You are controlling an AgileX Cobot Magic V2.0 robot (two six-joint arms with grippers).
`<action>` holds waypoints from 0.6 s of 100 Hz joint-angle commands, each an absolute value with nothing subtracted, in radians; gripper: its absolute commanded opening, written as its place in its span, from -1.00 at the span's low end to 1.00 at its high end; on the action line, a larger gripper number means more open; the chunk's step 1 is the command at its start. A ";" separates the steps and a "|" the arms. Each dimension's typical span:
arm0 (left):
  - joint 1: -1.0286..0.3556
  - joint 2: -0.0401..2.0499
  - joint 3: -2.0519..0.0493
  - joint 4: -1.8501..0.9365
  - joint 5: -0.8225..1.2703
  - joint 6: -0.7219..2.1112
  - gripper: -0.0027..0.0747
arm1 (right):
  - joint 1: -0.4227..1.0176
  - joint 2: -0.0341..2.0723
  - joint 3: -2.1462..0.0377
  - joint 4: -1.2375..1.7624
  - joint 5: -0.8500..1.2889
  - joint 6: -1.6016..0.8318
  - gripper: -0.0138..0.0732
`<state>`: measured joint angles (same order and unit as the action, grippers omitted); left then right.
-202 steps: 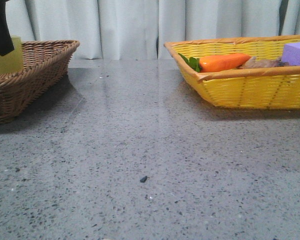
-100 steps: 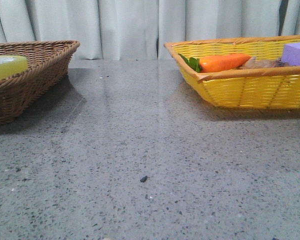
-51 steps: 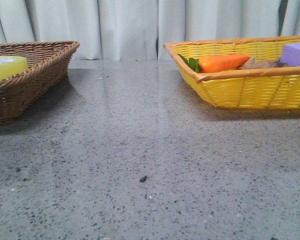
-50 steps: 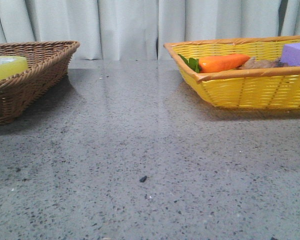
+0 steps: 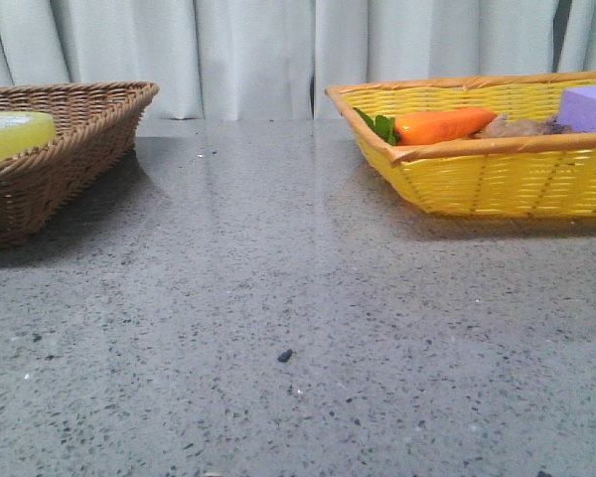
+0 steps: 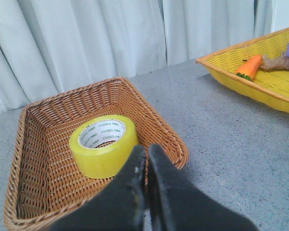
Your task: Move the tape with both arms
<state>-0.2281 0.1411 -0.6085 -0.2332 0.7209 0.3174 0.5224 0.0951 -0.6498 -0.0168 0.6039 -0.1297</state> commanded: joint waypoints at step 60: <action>-0.229 -0.031 -0.469 -0.266 0.647 0.308 -0.99 | 0.514 -0.008 -0.469 -0.039 0.425 -0.126 -0.84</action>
<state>-0.2281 -0.0070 -0.4603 -0.2447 0.7223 0.3158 0.5224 -0.0133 -0.4472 -0.0247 0.4995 -0.1262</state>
